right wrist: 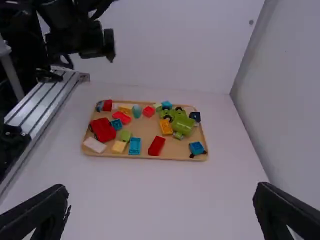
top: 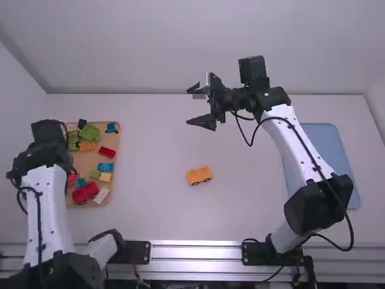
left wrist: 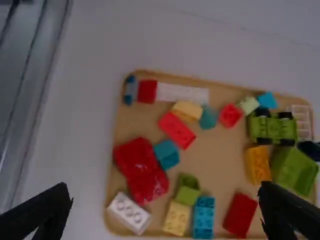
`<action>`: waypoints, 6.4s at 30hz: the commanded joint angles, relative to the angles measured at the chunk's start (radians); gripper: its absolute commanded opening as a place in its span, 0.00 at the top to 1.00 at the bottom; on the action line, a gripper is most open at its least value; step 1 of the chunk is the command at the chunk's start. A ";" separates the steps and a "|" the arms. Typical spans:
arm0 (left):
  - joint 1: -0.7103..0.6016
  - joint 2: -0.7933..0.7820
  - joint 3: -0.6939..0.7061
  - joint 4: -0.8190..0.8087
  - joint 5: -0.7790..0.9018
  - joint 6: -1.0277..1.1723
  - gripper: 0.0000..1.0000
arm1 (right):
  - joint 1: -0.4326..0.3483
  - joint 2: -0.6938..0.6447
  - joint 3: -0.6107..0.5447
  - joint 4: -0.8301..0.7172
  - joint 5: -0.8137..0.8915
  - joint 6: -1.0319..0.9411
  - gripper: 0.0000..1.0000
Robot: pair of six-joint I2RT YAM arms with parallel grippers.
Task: Assemble lego blocks to make yellow taxi
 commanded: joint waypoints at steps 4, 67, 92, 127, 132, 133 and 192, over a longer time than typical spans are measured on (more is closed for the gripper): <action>0.229 0.101 0.036 0.036 0.245 0.320 0.01 | 0.003 0.001 0.024 -0.006 0.011 0.003 0.01; 0.374 0.822 0.165 0.332 0.512 2.131 0.68 | 0.002 0.001 0.024 0.004 0.064 0.000 0.01; 0.374 0.822 0.147 0.418 0.508 2.075 0.69 | 0.002 0.002 0.023 -0.010 0.064 0.000 0.01; 0.374 0.797 0.316 0.248 0.604 1.843 0.92 | 0.002 0.002 0.023 0.037 0.064 -0.068 0.01; 0.374 0.712 0.407 0.114 0.798 1.793 0.98 | 0.002 0.002 0.023 0.126 0.097 -0.038 0.01; 0.373 0.681 0.396 0.118 0.850 1.791 0.98 | 0.002 0.002 0.022 0.155 0.120 0.031 0.01; -0.727 0.248 -0.397 1.401 0.902 1.737 0.98 | 0.036 0.224 -0.117 0.292 0.144 0.781 0.14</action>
